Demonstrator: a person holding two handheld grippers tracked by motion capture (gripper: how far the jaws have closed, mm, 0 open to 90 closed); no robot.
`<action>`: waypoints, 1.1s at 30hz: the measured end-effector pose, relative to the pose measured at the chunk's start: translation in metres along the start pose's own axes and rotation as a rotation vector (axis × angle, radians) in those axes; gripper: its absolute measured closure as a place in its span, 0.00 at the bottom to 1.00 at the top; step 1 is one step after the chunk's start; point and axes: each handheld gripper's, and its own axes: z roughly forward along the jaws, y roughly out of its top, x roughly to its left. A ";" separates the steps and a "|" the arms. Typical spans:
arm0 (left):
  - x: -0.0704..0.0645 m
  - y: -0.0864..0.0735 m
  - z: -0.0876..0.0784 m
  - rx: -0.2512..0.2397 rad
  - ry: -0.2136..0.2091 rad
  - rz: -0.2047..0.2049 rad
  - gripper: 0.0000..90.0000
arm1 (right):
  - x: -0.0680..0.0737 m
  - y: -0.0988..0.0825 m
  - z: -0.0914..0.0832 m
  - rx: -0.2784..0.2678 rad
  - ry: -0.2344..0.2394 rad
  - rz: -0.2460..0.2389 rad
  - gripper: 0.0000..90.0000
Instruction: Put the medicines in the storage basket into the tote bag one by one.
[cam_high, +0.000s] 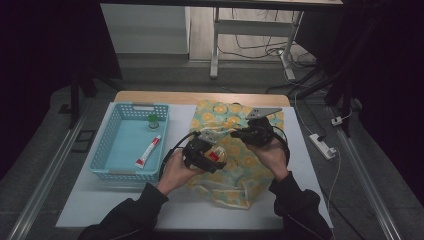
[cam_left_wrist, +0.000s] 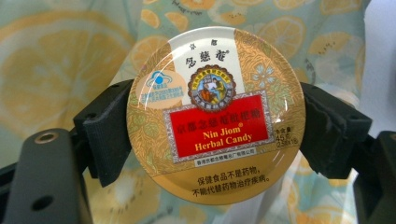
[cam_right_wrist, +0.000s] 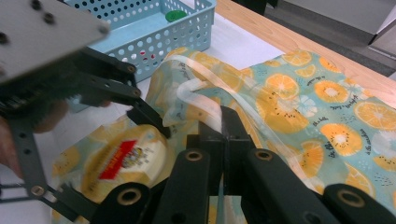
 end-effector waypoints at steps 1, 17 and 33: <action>0.000 0.001 0.003 -0.002 -0.001 -0.002 0.23 | 0.000 0.000 0.000 0.000 -0.001 0.000 0.99; 0.015 0.003 0.040 -0.009 0.020 -0.020 0.23 | 0.000 0.000 0.002 0.005 -0.010 -0.006 0.99; 0.025 0.001 0.069 0.025 0.063 -0.006 0.22 | -0.003 -0.004 0.007 0.025 -0.017 -0.002 0.99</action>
